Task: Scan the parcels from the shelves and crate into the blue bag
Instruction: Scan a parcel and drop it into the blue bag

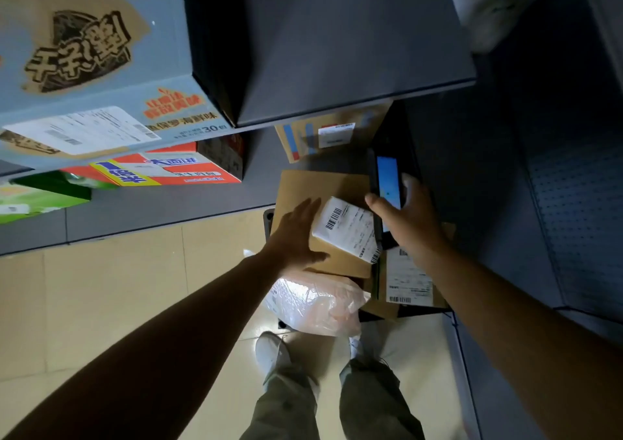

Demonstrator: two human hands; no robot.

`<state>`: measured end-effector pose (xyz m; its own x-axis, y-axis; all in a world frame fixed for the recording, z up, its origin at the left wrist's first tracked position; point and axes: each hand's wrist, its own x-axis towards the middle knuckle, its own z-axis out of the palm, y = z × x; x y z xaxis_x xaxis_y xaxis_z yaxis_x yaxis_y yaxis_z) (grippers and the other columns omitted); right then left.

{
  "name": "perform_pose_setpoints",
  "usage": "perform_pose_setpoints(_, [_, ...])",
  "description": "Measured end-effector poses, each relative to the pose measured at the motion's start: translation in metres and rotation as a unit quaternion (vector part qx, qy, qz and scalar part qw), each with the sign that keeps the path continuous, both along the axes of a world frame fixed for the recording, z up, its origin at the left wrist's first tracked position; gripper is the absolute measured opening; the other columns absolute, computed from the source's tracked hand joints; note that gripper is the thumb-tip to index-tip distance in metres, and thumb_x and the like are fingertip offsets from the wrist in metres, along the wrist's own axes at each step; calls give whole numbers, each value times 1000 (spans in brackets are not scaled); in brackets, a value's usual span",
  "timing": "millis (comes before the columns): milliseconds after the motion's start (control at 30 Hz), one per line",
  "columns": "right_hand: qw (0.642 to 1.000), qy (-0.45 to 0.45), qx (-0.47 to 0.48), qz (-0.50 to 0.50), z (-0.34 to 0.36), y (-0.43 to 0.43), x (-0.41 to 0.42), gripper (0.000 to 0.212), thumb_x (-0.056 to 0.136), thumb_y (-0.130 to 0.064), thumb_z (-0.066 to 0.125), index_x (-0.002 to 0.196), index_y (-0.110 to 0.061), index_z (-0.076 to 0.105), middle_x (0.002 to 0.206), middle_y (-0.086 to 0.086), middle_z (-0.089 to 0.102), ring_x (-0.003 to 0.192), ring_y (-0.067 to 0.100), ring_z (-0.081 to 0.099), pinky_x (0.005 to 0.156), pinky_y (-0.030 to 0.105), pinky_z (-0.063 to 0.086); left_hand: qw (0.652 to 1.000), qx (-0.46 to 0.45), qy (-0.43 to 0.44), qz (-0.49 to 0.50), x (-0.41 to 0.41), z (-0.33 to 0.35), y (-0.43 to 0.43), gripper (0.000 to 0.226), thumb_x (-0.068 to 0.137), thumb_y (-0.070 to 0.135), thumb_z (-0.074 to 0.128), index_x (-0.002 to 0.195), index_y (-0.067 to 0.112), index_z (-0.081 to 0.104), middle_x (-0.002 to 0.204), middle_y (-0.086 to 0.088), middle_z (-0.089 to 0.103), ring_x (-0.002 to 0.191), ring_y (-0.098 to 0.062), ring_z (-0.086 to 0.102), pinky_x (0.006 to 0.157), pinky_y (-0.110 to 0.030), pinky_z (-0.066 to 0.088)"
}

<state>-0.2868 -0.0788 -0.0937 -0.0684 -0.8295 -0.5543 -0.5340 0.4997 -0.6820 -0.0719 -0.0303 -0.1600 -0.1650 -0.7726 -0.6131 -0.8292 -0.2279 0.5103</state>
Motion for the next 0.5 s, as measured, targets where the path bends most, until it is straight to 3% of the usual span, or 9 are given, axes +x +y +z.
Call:
perform_pose_setpoints(33, [1000, 5, 15, 5, -6, 14, -8, 78, 88, -44, 68, 152, -24, 28, 148, 2, 34, 102, 0, 43, 53, 8, 39, 998, -23, -9, -54, -3, -4, -2, 123, 75, 33, 89, 163, 22, 5, 172, -3, 7, 157, -26, 9, 125, -40, 10])
perform_pose_setpoints(100, [999, 20, 13, 21, -16, 37, -21, 81, 85, -45, 71, 151, -24, 28, 147, 2, 35, 117, 5, 42, 71, 12, 46, 993, -45, -4, -107, -5, -11, -7, 130, 73, 28, 91, 163, 22, -4, 172, 0, 0, 158, -24, 3, 125, -44, 18])
perform_pose_setpoints(167, [999, 30, 7, 43, -26, 54, -30, 85, 80, -46, 76, 148, -24, 30, 142, 2, 38, 125, 14, 46, 82, 28, 55, 990, -50, 12, -131, -4, -16, -14, 135, 71, 22, 92, 162, 27, -7, 172, 3, -1, 157, -22, 6, 123, -43, 24])
perform_pose_setpoints(333, [994, 18, 0, 105, -32, 77, -38, 76, 80, -36, 77, 141, -31, 32, 130, -10, 39, 113, 3, 43, 63, 4, 40, 982, -81, -8, -172, -6, -24, -24, 132, 70, 17, 92, 162, 33, -2, 170, 0, 7, 149, -27, 24, 114, -44, 43])
perform_pose_setpoints(433, [989, -71, 73, 105, -27, 82, -40, 68, 82, -46, 69, 140, -37, 35, 132, -12, 42, 115, 4, 44, 77, 9, 39, 971, -134, -59, -191, -10, -24, -26, 120, 70, 28, 91, 162, 25, 13, 162, -10, 23, 142, -31, 31, 107, -46, 49])
perform_pose_setpoints(500, [973, -175, 138, 67, -25, 88, -41, 63, 73, -58, 63, 132, -47, 46, 128, -7, 55, 117, 13, 53, 87, 28, 44, 969, -131, -71, -200, -12, -24, -24, 116, 70, 32, 91, 161, 24, 19, 162, -13, 22, 144, -35, 29, 108, -48, 48])
